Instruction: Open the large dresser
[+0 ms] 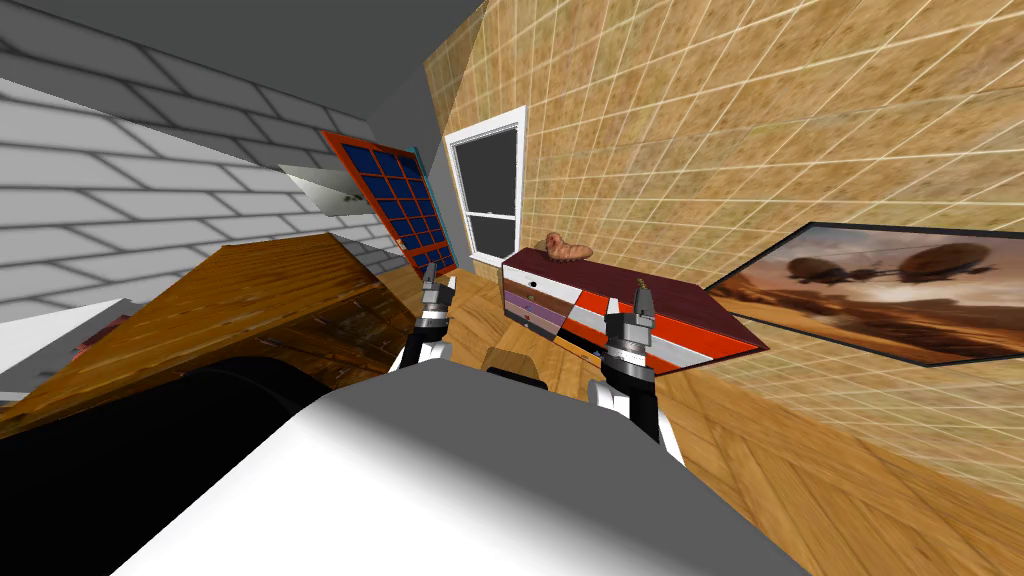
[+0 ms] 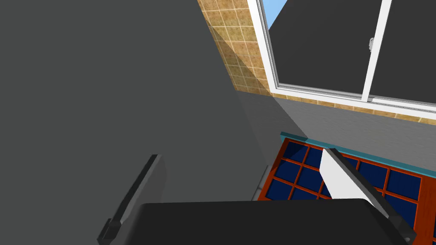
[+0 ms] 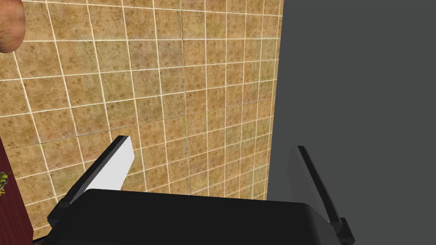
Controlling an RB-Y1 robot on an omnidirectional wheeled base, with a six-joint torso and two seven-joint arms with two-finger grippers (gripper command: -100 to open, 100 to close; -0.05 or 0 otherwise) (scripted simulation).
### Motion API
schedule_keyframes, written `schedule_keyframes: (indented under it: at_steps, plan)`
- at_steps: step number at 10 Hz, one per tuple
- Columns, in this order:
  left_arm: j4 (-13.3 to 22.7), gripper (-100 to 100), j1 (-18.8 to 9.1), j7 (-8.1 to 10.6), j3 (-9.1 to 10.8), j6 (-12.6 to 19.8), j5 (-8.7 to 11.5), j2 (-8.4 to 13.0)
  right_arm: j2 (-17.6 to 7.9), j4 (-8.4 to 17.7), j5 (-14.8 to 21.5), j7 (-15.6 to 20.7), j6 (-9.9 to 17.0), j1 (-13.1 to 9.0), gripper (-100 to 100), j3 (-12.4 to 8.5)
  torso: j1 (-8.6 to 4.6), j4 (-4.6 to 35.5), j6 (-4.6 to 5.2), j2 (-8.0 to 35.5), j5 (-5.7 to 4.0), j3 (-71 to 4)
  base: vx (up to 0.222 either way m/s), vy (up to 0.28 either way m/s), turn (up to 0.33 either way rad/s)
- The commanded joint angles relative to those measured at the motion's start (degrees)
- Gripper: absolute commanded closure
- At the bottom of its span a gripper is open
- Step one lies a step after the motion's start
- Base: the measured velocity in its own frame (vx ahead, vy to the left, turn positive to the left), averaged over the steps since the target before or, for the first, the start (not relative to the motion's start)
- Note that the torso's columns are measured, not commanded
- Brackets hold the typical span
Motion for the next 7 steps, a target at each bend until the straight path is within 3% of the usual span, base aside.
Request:
schedule_keyframes:
  at_steps: [1, 7]
  plan:
    - [0.0, 0, 0.0, 0.0, 0.0, 0.0, 0.0, 0.0, 0.0, 0.0, 0.0, 0.0, 0.0, 0.0, 0, 0.0, 0.0, 2.35, 0.0, 2.32, 0.0, -4.67, 0.0, 0.0, 0.0]
    - [-0.01, 0, 0.0, 0.0, 0.0, -0.01, 0.0, 0.0, 0.0, -0.02, 0.0, 0.0, -0.01, 0.0, 0, 0.0, 0.0, 26.91, 0.0, 26.93, 0.0, -53.81, 0.0, 0.0, 0.0]
